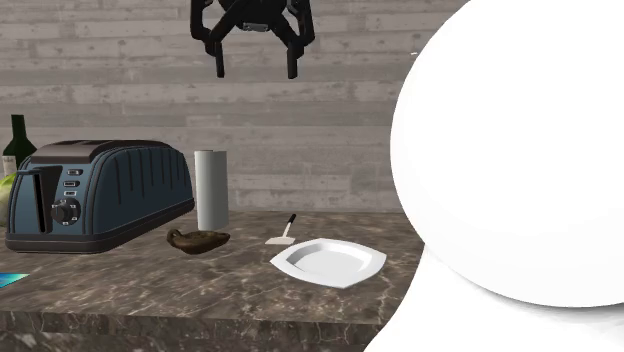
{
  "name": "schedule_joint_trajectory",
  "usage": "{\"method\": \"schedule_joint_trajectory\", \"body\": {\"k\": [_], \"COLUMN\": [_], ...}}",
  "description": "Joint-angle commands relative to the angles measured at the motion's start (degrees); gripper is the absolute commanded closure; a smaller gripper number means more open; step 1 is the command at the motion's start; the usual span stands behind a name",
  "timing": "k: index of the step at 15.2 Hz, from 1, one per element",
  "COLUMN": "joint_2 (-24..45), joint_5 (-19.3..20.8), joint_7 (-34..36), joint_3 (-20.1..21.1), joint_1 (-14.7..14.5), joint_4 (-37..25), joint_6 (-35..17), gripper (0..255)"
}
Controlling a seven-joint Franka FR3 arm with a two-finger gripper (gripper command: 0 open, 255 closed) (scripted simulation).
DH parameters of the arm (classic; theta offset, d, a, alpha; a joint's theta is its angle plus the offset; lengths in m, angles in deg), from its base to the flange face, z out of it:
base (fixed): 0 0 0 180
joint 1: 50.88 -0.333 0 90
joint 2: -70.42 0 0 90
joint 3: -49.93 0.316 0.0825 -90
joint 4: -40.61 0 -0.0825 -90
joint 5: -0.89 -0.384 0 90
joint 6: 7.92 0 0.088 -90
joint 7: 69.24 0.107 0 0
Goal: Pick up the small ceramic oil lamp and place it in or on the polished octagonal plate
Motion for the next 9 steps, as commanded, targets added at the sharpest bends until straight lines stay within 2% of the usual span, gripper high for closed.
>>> {"method": "schedule_joint_trajectory", "body": {"k": [1,9], "joint_2": [0.00,14.79], "joint_5": [0.00,0.75], "joint_7": [0.00,6.25], "joint_3": [0.00,6.17], "joint_1": [0.00,-0.31], "joint_4": [0.00,-1.11], "joint_6": [0.00,-12.88], "gripper": [0,0]}}
